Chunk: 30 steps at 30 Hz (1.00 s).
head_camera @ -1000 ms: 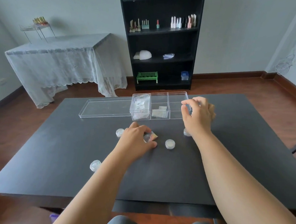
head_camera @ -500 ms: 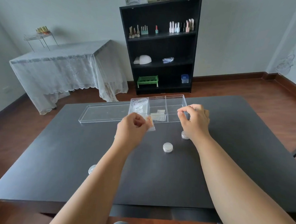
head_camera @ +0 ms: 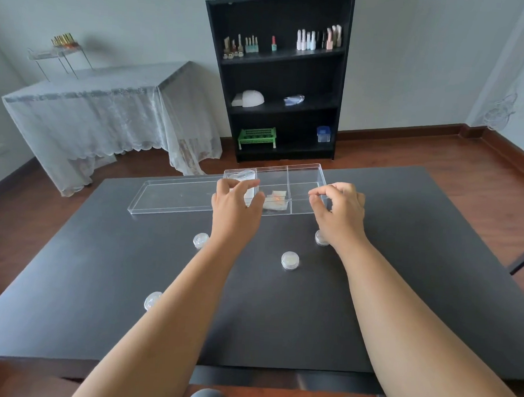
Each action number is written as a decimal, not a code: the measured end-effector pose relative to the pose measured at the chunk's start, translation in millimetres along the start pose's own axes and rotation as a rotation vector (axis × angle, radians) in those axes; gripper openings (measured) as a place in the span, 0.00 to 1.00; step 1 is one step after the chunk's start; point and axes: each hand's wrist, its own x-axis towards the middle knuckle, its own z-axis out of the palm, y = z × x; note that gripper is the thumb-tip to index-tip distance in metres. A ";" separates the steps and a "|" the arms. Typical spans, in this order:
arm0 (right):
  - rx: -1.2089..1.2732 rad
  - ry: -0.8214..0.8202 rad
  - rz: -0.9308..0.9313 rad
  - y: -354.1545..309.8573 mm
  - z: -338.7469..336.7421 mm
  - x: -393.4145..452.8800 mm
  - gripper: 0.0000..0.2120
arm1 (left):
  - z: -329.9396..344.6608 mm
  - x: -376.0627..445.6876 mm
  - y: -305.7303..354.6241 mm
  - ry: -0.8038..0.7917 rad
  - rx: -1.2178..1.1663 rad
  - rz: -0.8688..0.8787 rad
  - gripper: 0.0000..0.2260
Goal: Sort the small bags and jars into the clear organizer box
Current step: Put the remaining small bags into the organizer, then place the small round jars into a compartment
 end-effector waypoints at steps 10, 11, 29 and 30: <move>0.264 -0.027 0.141 8.1 -28.8 -10.8 0.10 | 9.8 -89.6 -12.1 -0.298 0.042 0.387 0.20; 0.243 -0.063 0.144 10.8 -33.8 -14.2 0.11 | 9.5 -90.3 -12.8 -0.305 0.067 0.402 0.22; 0.052 -0.175 -0.043 16.9 -49.3 -47.8 0.11 | 45.5 -16.0 49.4 -0.046 -0.059 0.368 0.06; 0.068 -0.165 -0.047 17.2 -49.4 -47.7 0.11 | 48.4 -7.6 51.6 -0.044 -0.027 0.353 0.06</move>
